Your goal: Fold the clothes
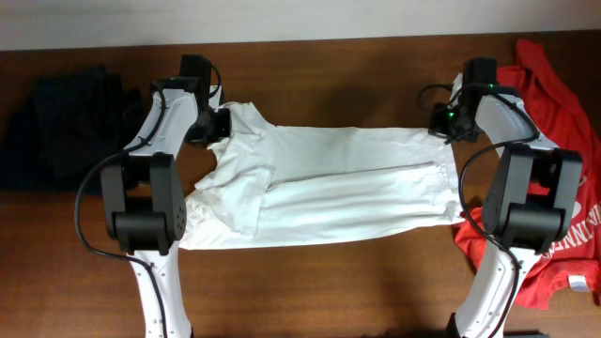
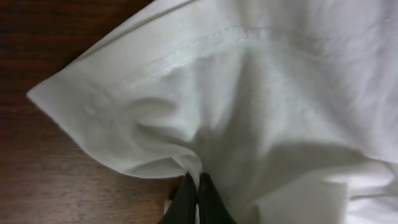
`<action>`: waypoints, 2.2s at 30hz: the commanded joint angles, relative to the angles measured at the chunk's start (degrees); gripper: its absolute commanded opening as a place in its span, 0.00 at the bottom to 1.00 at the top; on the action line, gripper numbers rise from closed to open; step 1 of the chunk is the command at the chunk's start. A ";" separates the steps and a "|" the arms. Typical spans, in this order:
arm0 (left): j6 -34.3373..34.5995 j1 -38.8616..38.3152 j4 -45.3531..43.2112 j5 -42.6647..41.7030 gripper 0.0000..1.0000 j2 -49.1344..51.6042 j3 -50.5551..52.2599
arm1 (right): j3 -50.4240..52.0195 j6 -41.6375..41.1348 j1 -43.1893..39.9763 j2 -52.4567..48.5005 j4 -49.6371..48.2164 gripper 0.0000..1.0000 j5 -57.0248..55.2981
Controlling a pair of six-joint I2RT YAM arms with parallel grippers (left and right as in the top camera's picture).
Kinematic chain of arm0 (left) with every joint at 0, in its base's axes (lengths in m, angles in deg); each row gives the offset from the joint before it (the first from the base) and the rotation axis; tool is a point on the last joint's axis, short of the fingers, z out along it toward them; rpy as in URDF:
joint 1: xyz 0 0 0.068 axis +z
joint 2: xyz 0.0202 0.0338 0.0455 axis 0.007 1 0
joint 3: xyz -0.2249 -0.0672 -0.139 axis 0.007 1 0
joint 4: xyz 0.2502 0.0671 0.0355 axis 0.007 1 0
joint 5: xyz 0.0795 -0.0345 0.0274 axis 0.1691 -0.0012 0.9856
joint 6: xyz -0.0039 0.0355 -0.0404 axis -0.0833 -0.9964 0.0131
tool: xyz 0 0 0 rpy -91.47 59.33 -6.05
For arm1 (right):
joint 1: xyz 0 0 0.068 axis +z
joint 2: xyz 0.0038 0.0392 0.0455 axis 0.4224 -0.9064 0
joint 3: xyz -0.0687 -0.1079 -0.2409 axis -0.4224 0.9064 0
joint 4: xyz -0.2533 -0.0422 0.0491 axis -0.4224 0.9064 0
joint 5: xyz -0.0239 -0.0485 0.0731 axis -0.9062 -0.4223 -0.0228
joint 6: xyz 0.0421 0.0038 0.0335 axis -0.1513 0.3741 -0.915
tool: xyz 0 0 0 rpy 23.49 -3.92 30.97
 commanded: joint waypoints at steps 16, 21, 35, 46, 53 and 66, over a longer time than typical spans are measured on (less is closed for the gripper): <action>-1.60 2.99 6.88 4.17 0.01 -17.79 -6.97 | -21.38 0.46 -3.78 3.43 30.84 0.04 -4.26; -1.33 2.93 14.64 2.36 0.01 -20.02 -6.97 | -21.38 0.46 -4.50 3.43 35.52 0.04 -4.22; -1.33 2.14 32.46 2.43 0.01 -19.87 0.68 | -20.55 -0.20 -4.55 3.37 44.22 0.04 -11.58; -0.70 1.99 29.03 2.73 0.01 -19.87 12.46 | -19.82 -0.15 -4.55 3.15 47.80 0.04 -11.82; -0.70 1.95 22.97 3.93 0.02 -19.87 21.03 | -19.26 -0.15 -4.52 3.15 50.12 0.05 -11.80; -0.70 2.10 22.97 -0.48 0.42 -19.89 11.32 | -12.22 0.07 -4.50 3.15 48.19 0.43 -10.51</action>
